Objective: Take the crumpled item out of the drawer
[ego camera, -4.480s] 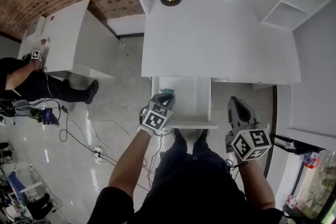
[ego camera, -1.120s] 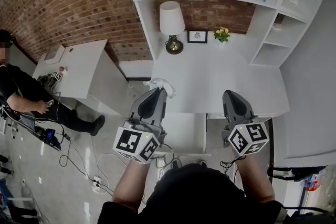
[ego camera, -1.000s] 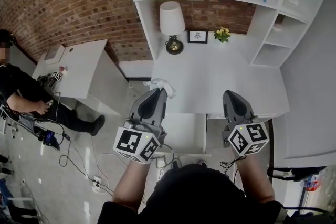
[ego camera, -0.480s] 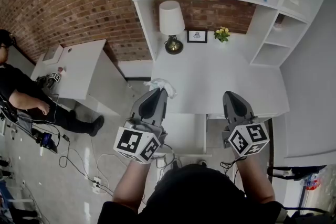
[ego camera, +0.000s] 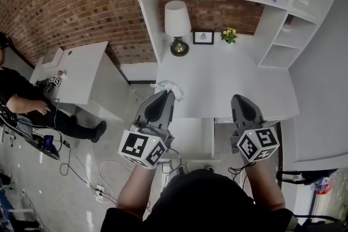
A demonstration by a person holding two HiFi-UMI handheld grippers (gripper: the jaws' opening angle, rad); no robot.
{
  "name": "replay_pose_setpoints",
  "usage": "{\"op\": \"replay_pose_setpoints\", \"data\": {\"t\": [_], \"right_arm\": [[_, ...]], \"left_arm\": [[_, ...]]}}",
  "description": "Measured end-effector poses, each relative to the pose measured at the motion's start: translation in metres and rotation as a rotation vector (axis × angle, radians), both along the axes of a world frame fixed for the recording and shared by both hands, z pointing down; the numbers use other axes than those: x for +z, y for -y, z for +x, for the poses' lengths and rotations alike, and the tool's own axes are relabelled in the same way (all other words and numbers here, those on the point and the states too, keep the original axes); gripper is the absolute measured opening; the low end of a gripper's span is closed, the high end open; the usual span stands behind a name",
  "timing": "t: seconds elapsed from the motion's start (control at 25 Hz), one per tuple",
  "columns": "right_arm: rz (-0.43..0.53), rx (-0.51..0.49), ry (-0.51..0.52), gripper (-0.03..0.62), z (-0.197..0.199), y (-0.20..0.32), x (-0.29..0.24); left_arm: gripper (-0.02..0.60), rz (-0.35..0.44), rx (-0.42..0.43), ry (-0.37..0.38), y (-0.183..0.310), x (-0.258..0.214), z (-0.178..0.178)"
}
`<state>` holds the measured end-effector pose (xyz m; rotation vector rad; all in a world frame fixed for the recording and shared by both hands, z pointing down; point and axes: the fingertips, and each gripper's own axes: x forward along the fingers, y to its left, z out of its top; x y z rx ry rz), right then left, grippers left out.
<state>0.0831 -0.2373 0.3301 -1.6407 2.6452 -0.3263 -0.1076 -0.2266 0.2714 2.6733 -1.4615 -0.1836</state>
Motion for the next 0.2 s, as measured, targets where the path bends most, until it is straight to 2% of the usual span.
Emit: {"op": "replay_pose_setpoints", "data": {"t": [0.2], "right_arm": [[-0.003,0.009,-0.006,0.000,-0.0080,0.0007,0.0006]], "left_arm": [[0.015,0.001,0.006,-0.005,0.0041,0.0006,-0.0103]]}}
